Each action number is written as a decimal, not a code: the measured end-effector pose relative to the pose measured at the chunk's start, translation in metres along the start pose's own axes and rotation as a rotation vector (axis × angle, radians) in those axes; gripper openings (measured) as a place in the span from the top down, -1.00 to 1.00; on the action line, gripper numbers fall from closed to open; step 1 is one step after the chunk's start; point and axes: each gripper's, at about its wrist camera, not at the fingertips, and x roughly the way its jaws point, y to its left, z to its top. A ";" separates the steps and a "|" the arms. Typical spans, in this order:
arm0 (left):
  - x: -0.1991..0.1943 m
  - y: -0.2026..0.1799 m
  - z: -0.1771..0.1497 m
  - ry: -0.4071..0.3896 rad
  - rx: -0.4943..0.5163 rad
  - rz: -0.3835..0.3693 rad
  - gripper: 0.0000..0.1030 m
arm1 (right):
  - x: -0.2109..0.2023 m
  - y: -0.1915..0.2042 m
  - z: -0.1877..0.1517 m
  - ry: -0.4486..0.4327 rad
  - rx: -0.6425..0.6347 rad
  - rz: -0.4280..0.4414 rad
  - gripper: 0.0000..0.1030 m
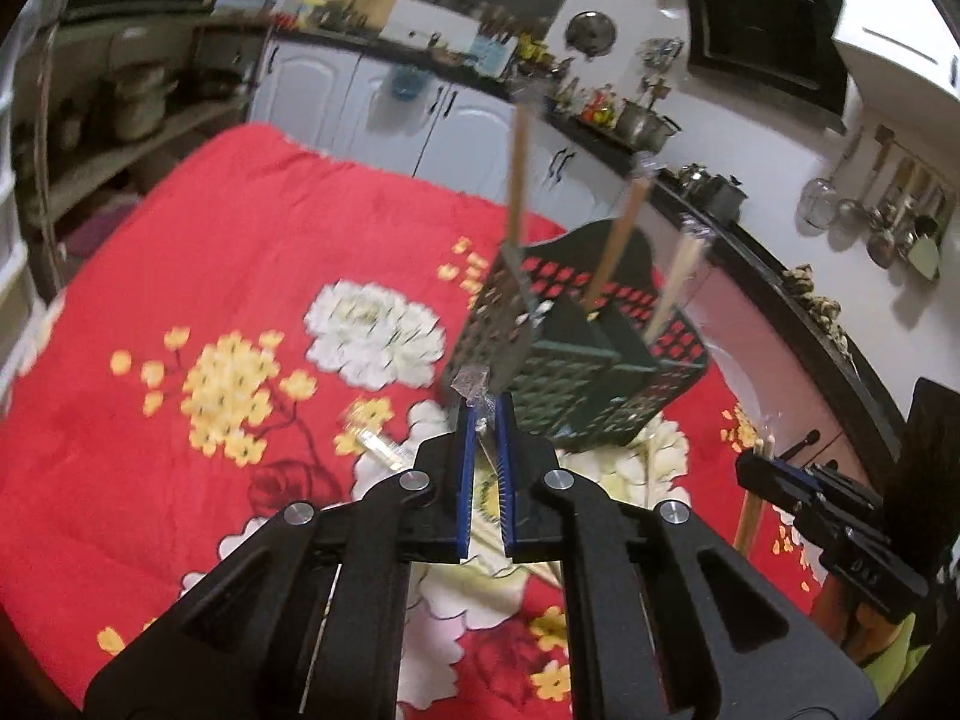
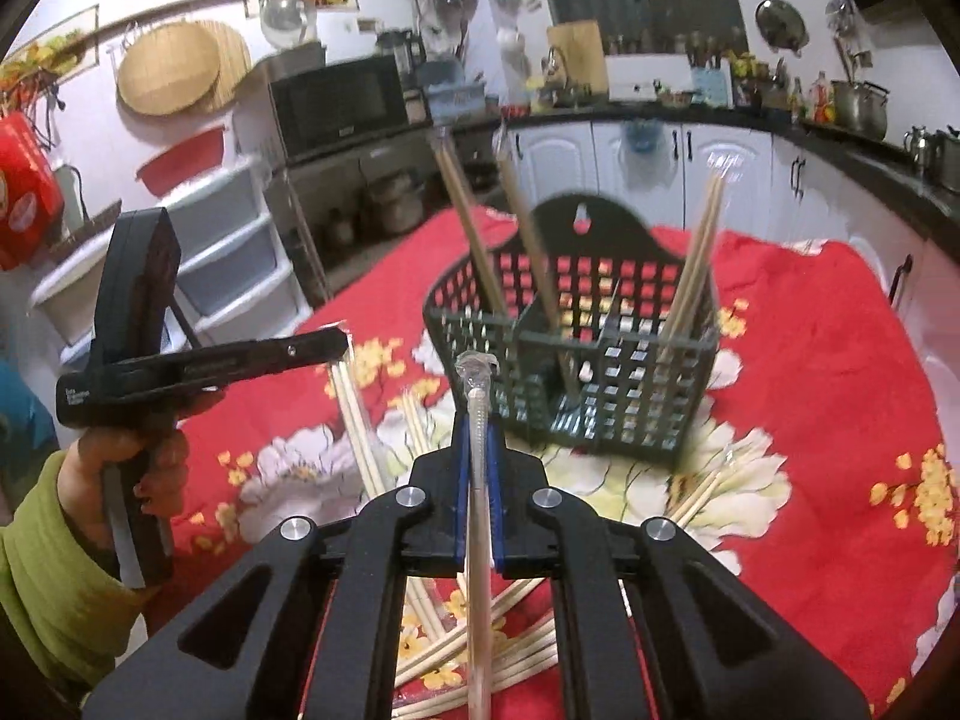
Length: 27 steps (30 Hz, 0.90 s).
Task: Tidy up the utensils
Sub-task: 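Lift the left tool's chopstick over the green caddy while the right tool carries its chopstick there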
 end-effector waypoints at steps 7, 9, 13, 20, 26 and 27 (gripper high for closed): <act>-0.010 -0.031 0.012 -0.031 0.070 -0.024 0.95 | -0.021 -0.006 0.009 -0.062 0.017 -0.017 0.89; -0.013 -0.038 0.016 -0.043 0.085 -0.031 0.95 | -0.027 -0.006 0.013 -0.086 0.020 -0.026 0.89; -0.018 -0.056 0.025 -0.060 0.121 -0.054 0.96 | -0.040 -0.013 0.019 -0.125 0.034 -0.037 0.89; -0.027 -0.086 0.040 -0.097 0.187 -0.082 0.96 | -0.063 -0.016 0.029 -0.192 0.041 -0.064 0.89; -0.030 -0.103 0.050 -0.124 0.218 -0.095 0.96 | -0.081 -0.017 0.036 -0.253 0.031 -0.076 0.89; -0.030 -0.105 0.051 -0.128 0.219 -0.098 0.96 | -0.083 -0.018 0.038 -0.262 0.030 -0.078 0.89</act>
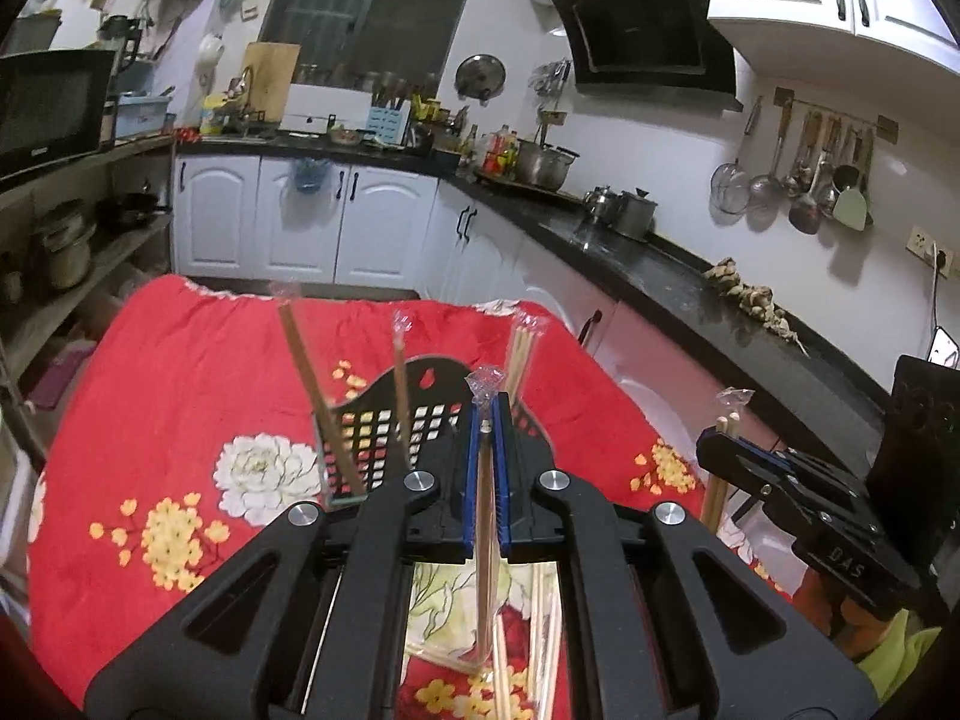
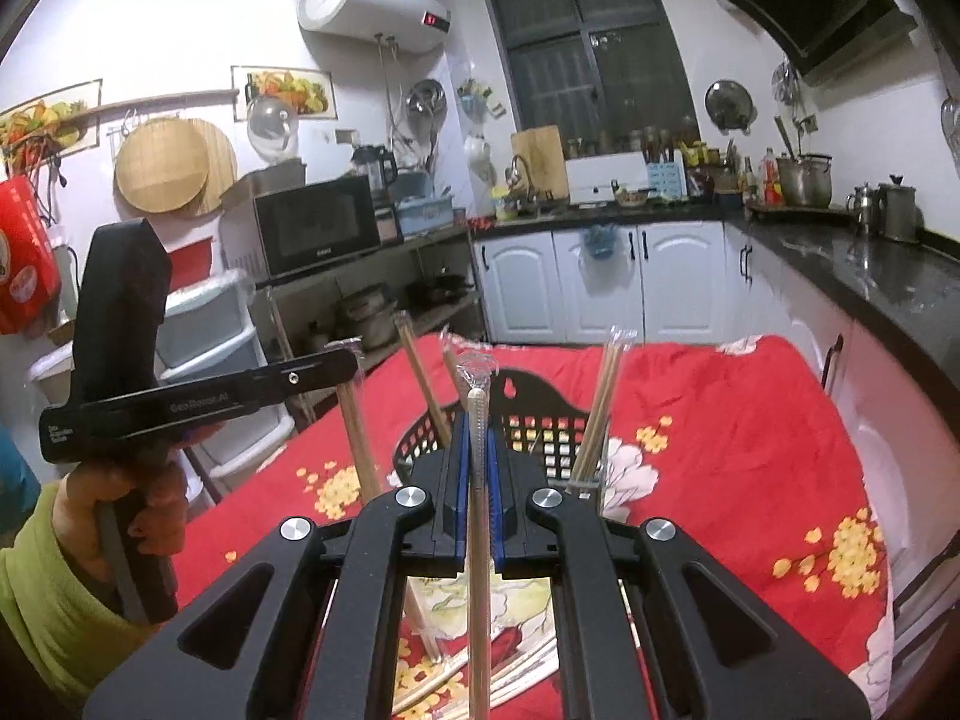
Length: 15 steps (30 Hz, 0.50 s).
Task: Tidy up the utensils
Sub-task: 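Lift the left tool's chopstick over the green caddy while the right tool carries its chopstick there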
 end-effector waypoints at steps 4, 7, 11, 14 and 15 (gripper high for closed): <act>0.002 -0.007 0.007 -0.017 0.004 -0.014 0.96 | -0.005 -0.005 0.007 -0.022 0.003 -0.008 0.89; 0.001 -0.013 0.014 -0.033 0.013 -0.024 0.96 | -0.011 -0.006 0.012 -0.041 0.008 -0.012 0.89; -0.005 -0.022 0.027 -0.072 0.028 -0.034 0.96 | -0.015 -0.009 0.019 -0.064 0.016 -0.021 0.89; -0.009 -0.028 0.035 -0.098 0.040 -0.037 0.96 | -0.019 -0.010 0.026 -0.088 0.019 -0.028 0.89; -0.011 -0.029 0.038 -0.110 0.043 -0.040 0.96 | -0.021 -0.010 0.029 -0.101 0.019 -0.029 0.89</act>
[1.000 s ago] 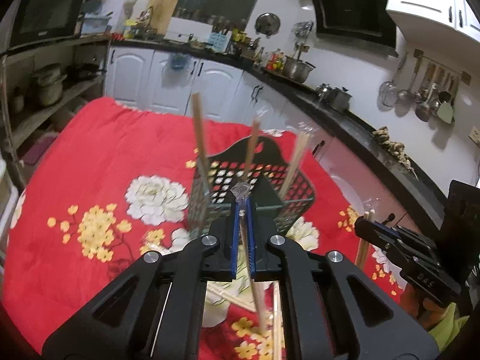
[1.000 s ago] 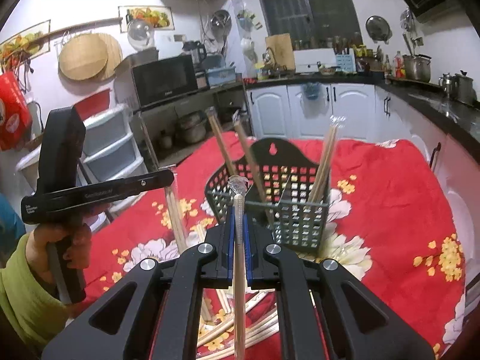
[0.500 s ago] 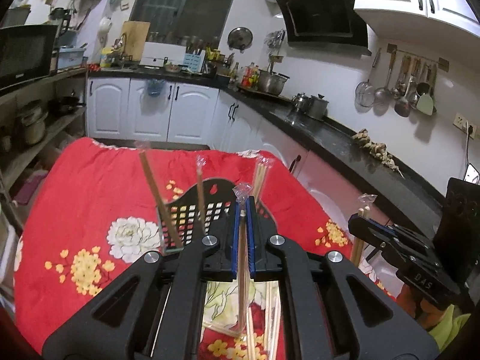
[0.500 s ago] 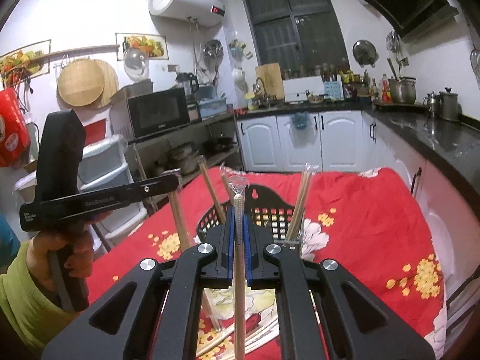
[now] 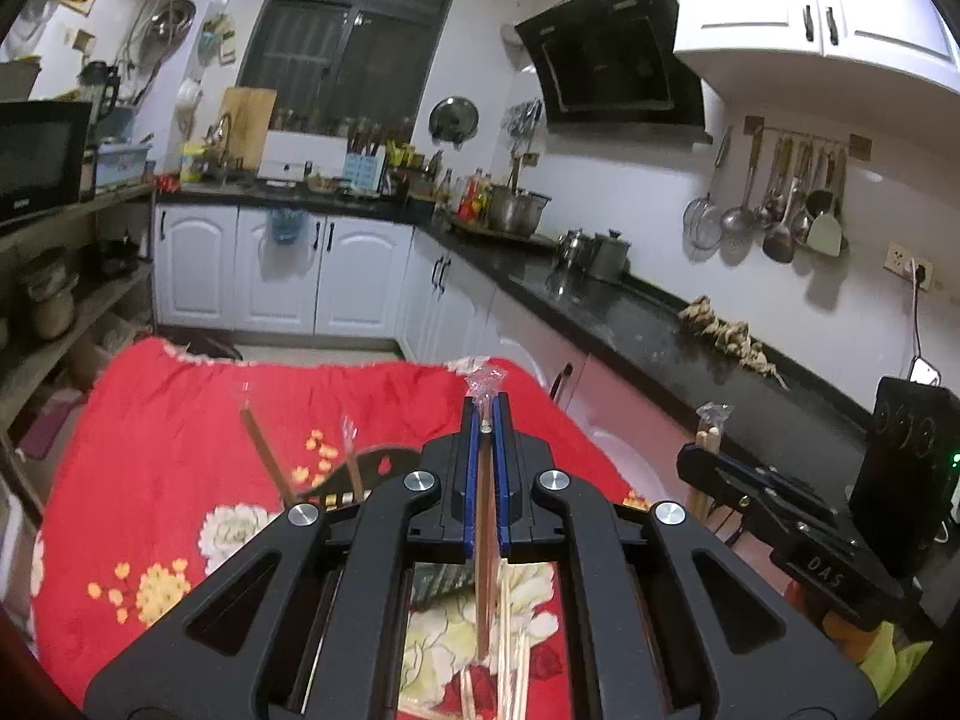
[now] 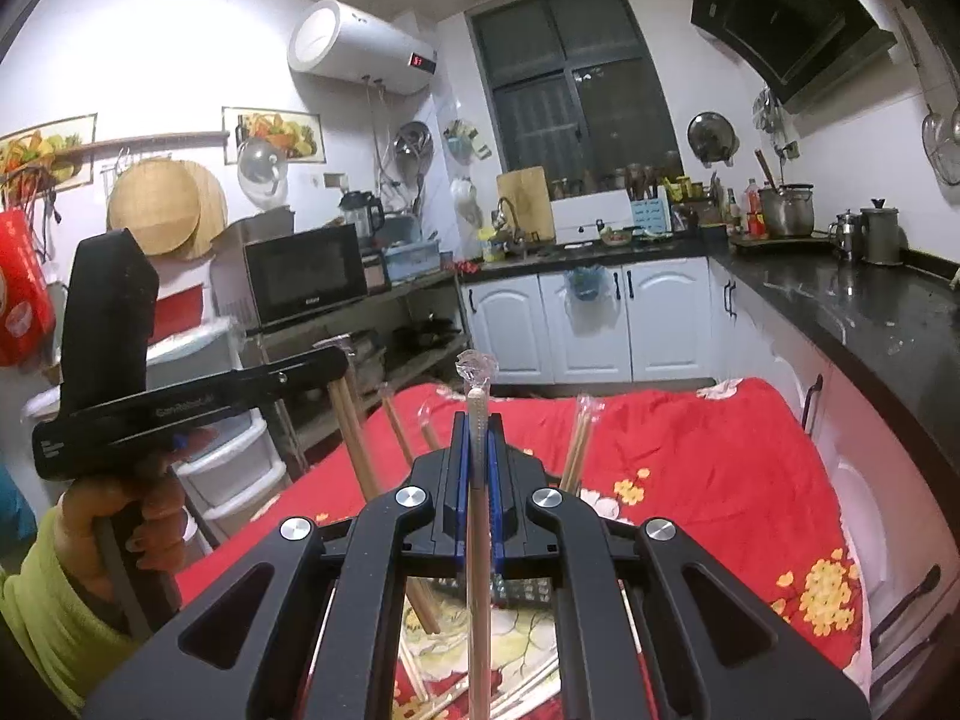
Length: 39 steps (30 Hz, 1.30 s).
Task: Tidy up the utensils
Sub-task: 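Lift the left tool's chopstick over the green caddy while the right tool carries its chopstick there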
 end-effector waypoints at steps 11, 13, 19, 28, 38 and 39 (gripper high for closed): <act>0.012 -0.006 0.030 -0.046 0.029 -0.009 0.96 | 0.011 -0.006 0.029 -0.096 0.008 -0.049 0.89; 0.016 -0.003 0.034 -0.046 0.025 -0.002 0.96 | 0.013 -0.008 0.033 -0.115 0.010 -0.053 0.89; 0.021 0.007 0.046 -0.076 0.032 0.055 0.96 | 0.027 -0.012 0.048 -0.148 0.008 -0.056 0.89; 0.037 0.020 0.051 -0.095 0.047 0.120 0.96 | 0.047 -0.018 0.063 -0.208 0.014 -0.059 0.89; 0.050 0.034 0.042 -0.094 0.025 0.150 0.96 | 0.067 -0.027 0.067 -0.243 0.021 -0.060 0.89; 0.052 0.034 0.041 -0.092 0.025 0.153 0.96 | 0.070 -0.027 0.067 -0.244 0.020 -0.060 0.89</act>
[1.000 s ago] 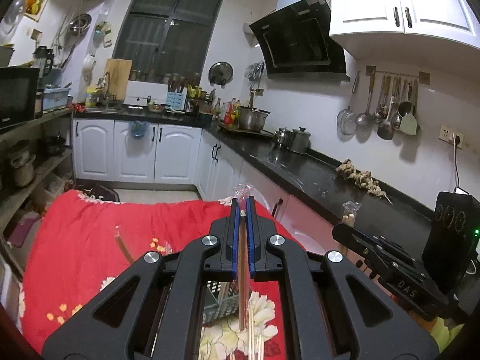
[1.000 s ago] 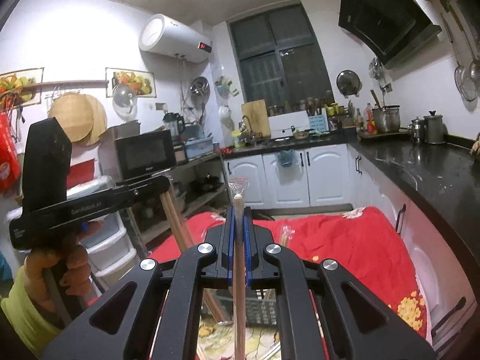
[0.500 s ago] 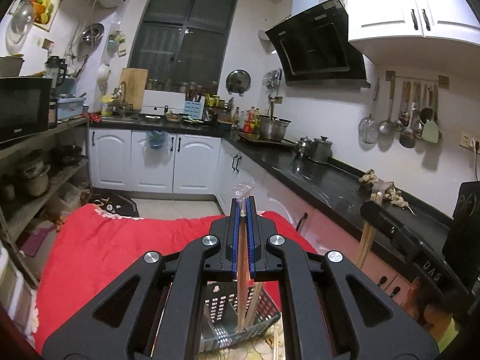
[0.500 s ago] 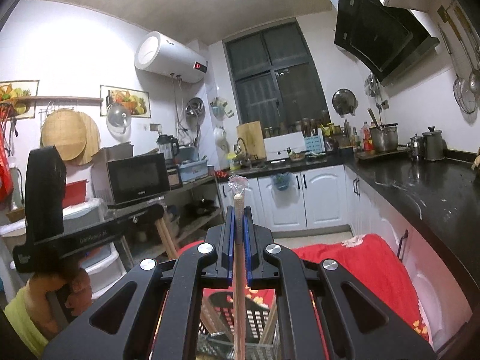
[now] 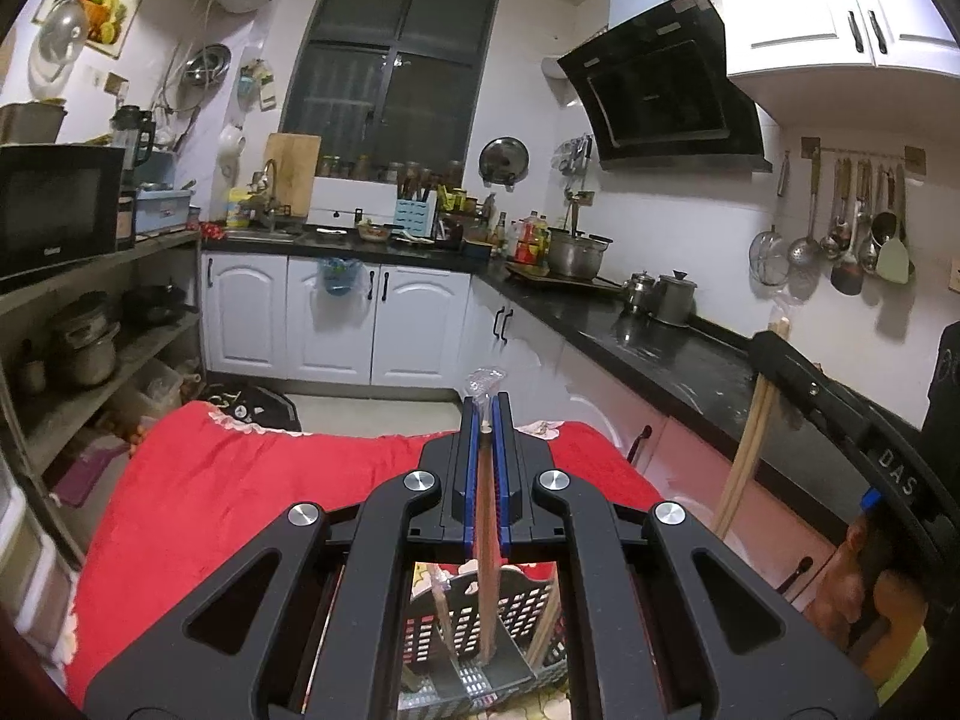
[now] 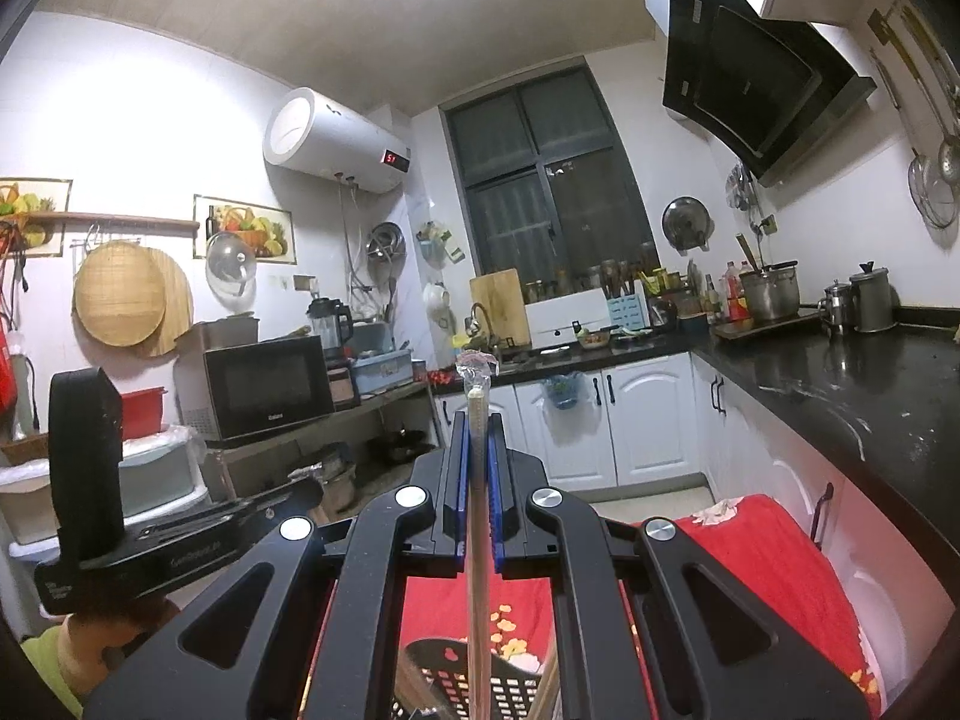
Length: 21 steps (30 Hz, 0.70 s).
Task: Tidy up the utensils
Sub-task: 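Lift the left tool's chopstick over the green caddy while the right tool carries its chopstick there, then open the left tool over a caddy compartment while the right tool drops its chopstick in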
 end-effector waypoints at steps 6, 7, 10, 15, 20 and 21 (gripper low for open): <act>0.000 -0.005 -0.006 -0.012 0.020 0.012 0.96 | 0.013 -0.002 -0.010 -0.010 -0.023 -0.005 0.89; 0.000 -0.006 -0.007 -0.012 0.021 0.012 0.96 | 0.015 -0.003 -0.012 -0.012 -0.026 -0.009 0.89; 0.001 -0.006 -0.008 -0.010 0.022 0.014 0.96 | 0.023 -0.007 -0.022 -0.010 -0.020 -0.022 0.89; 0.007 -0.005 -0.017 0.009 0.019 0.010 0.96 | 0.033 -0.016 -0.040 -0.003 -0.001 -0.041 0.89; 0.018 -0.003 -0.030 0.046 0.005 -0.008 0.96 | 0.041 -0.017 -0.056 -0.023 -0.011 -0.073 0.89; 0.020 -0.003 -0.033 0.053 0.004 -0.010 0.96 | 0.043 -0.017 -0.059 -0.031 -0.018 -0.078 0.89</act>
